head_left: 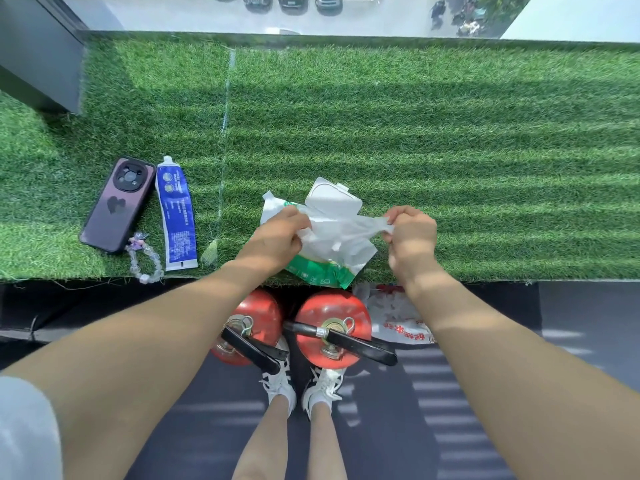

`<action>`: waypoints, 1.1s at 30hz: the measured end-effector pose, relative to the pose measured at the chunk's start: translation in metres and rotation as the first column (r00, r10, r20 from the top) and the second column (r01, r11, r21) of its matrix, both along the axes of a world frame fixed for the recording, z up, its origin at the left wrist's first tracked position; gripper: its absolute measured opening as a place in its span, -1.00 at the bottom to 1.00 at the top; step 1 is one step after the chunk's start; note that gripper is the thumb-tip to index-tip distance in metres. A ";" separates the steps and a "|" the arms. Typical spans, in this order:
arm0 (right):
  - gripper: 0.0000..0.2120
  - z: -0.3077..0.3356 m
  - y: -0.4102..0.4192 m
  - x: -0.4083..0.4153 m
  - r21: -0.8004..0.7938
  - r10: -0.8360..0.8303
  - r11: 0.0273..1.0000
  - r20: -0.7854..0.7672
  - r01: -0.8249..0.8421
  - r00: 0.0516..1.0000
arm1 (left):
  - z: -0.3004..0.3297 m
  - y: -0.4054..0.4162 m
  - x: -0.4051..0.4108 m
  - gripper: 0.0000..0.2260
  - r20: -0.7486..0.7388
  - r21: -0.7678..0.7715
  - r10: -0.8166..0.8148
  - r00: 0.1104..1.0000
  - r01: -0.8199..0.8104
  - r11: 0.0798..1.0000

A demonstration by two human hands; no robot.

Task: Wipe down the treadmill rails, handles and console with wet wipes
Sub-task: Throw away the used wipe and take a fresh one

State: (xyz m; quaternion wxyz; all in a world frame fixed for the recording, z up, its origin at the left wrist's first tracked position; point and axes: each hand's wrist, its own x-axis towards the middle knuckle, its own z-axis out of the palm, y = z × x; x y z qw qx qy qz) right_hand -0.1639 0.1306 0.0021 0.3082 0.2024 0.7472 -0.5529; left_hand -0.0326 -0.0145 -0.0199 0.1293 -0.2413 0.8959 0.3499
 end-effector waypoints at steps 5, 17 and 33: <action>-0.73 0.004 0.009 -0.002 0.077 -0.004 0.997 0.044 0.001 0.999 | 0.005 0.000 0.002 -0.59 0.136 -0.094 0.000 0.991 0.013 0.996; -0.67 -0.014 0.033 0.003 0.639 0.824 0.350 0.137 -0.685 0.549 | 0.007 -0.003 0.001 -0.79 0.133 -0.197 0.267 0.955 -0.238 0.951; -0.74 -0.009 0.018 0.014 0.410 0.464 0.829 -0.123 -0.381 0.877 | 0.001 0.008 0.011 -0.74 0.079 -0.182 -0.100 0.992 0.113 0.977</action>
